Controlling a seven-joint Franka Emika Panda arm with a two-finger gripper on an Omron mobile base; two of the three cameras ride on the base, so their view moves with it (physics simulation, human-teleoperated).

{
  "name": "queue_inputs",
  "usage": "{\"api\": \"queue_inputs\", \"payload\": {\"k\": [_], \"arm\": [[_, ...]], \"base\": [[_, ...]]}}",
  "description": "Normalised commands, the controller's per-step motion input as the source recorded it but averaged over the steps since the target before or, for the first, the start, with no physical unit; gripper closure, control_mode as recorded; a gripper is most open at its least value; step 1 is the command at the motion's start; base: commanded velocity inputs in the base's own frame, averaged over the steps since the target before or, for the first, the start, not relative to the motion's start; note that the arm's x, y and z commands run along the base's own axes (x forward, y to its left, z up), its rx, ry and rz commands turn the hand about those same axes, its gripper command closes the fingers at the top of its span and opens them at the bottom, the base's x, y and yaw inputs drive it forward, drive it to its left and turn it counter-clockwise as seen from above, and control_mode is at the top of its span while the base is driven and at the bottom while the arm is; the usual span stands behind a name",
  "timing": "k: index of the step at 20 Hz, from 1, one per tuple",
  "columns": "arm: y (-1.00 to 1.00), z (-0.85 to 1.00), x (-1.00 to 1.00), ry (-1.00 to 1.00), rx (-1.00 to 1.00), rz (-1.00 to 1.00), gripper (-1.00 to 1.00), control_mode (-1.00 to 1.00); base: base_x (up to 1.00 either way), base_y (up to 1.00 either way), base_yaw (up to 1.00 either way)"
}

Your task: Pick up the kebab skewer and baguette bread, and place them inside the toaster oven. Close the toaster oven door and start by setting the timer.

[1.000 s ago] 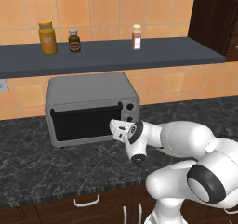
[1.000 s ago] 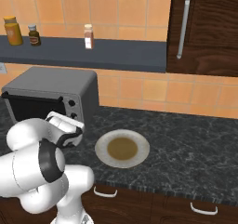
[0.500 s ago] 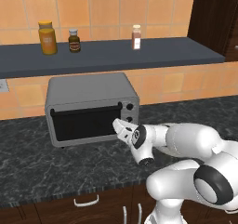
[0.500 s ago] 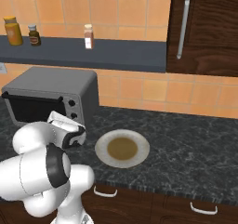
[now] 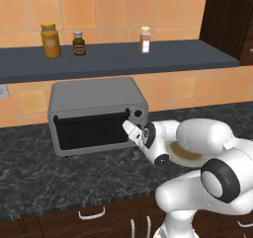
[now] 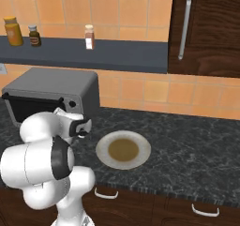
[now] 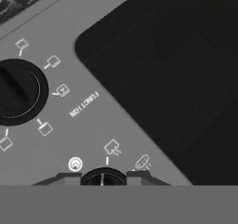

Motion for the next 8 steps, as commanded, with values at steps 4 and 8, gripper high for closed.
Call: {"api": "queue_inputs", "payload": {"k": [4, 8], "arm": [[0.0, 0.05, 0.41, -0.16, 0.27, 0.06, 1.0, -1.0], [0.0, 0.0, 0.23, -0.18, 0.3, 0.03, 1.0, -1.0]], "base": [[0.0, 0.0, 0.0], [0.0, 0.0, 0.0]]}}
